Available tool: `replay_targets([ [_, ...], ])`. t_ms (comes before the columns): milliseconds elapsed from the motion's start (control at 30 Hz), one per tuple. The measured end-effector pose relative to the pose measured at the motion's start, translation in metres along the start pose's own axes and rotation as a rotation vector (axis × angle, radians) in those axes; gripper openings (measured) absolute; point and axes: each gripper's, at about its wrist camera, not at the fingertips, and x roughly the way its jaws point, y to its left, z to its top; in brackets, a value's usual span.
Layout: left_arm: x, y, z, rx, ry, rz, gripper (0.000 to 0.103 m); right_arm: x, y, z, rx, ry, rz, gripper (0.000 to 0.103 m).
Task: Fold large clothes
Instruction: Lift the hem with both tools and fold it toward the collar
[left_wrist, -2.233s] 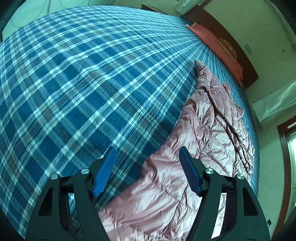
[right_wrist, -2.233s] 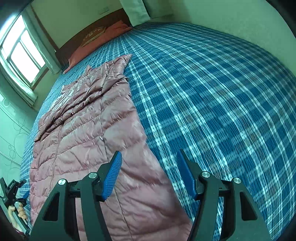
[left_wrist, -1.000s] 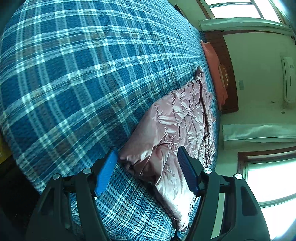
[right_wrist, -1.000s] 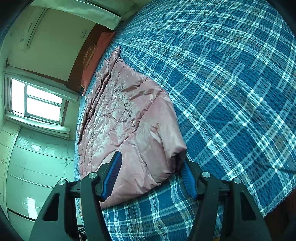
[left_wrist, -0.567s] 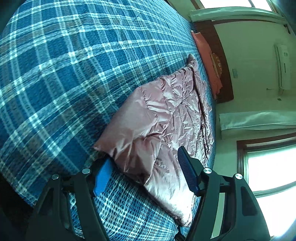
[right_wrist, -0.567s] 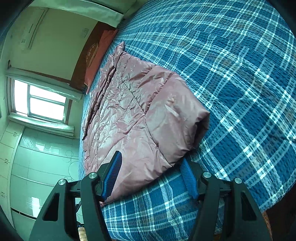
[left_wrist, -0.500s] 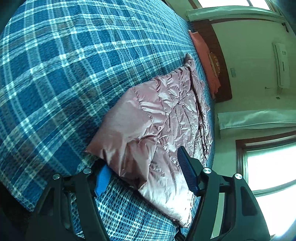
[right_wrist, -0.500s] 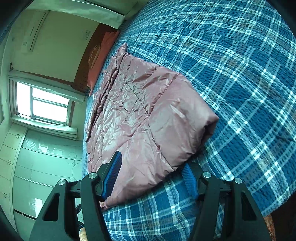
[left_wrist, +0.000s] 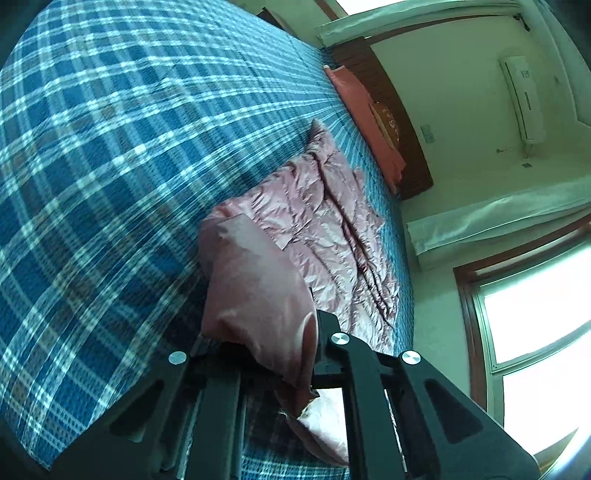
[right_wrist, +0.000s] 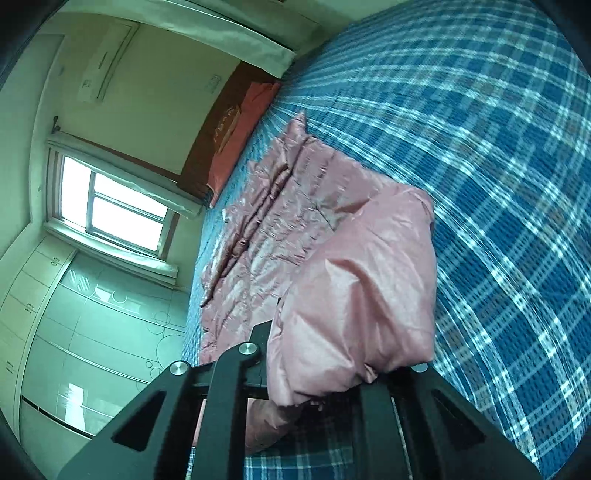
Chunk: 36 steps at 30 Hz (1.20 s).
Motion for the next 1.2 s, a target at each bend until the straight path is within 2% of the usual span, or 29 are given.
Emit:
replay_targets([
  [200,0.029,-0.054,0.042,0.077,-0.057,-0.033,0.007,0.034,0.042,0.054,-0.068,-0.031,0.073,0.012],
  [333,0.064,-0.082,0.076,0.108,-0.077,-0.013,0.007,0.073,0.067,0.095,-0.111,-0.041,0.087,0.012],
  [467,0.114,-0.103,0.111,0.125,-0.074,0.023,0.007,0.129,0.081,0.137,-0.102,-0.019,0.084,0.012],
  [667,0.201,-0.123,0.164,0.154,-0.079,0.104,0.007,0.217,0.1,0.191,-0.143,0.007,0.028,0.012],
  [900,0.291,-0.127,0.214,0.203,-0.098,0.222,0.007,0.312,0.09,0.241,-0.133,0.038,-0.047,0.012],
  [1100,0.35,-0.137,0.226,0.316,-0.097,0.32,0.007,0.359,0.086,0.258,-0.156,0.058,-0.099,0.012],
  [1167,0.364,-0.141,0.227,0.354,-0.084,0.342,0.007,0.366,0.085,0.261,-0.161,0.068,-0.115,0.016],
  [1200,0.367,-0.143,0.227,0.368,-0.082,0.358,0.01,0.367,0.087,0.261,-0.164,0.073,-0.116,0.023],
])
